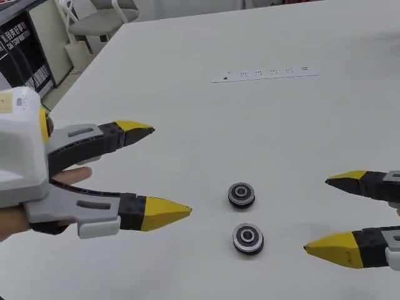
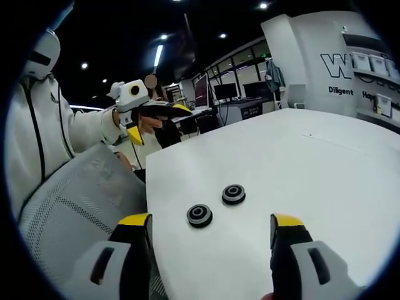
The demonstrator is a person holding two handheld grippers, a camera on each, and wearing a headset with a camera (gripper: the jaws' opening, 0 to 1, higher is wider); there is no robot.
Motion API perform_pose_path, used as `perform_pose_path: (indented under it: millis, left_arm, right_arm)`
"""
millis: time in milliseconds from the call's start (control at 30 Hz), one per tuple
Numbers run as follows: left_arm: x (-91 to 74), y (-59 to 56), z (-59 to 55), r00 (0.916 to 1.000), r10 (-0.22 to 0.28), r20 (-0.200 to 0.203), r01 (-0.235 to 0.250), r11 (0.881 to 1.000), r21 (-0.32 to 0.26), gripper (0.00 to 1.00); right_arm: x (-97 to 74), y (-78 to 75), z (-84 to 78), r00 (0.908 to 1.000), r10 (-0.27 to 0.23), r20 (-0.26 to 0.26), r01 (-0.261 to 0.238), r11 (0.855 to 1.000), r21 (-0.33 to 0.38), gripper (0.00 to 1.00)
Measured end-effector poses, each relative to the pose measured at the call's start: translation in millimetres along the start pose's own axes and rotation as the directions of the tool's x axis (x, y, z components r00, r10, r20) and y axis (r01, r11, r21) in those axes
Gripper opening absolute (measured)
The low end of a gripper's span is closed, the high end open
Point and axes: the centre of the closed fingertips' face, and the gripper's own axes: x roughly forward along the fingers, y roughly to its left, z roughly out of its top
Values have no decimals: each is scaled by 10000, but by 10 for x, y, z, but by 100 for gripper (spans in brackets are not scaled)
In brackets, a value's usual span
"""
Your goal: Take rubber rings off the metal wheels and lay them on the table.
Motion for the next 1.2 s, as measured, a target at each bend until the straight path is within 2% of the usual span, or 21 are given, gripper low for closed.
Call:
perform_pose_path:
  millis: [433, 767, 1200]
  left_arm:
    - [209, -114, -48, 9980, -618, -162, 621, 9979, 165, 73]
    - [373, -156, -109, 9959, -880, -215, 886, 9956, 297, 68]
    - [536, -187, -279, 9926, -1155, -379, 1167, 9927, 313, 56]
  right_arm:
    - [105, 12, -4, 9995, 295, -60, -296, 9994, -169, 72]
    - [184, 11, -24, 9988, 480, -84, -482, 9985, -252, 68]
    - [281, 12, -80, 9974, 710, -135, -714, 9969, -322, 62]
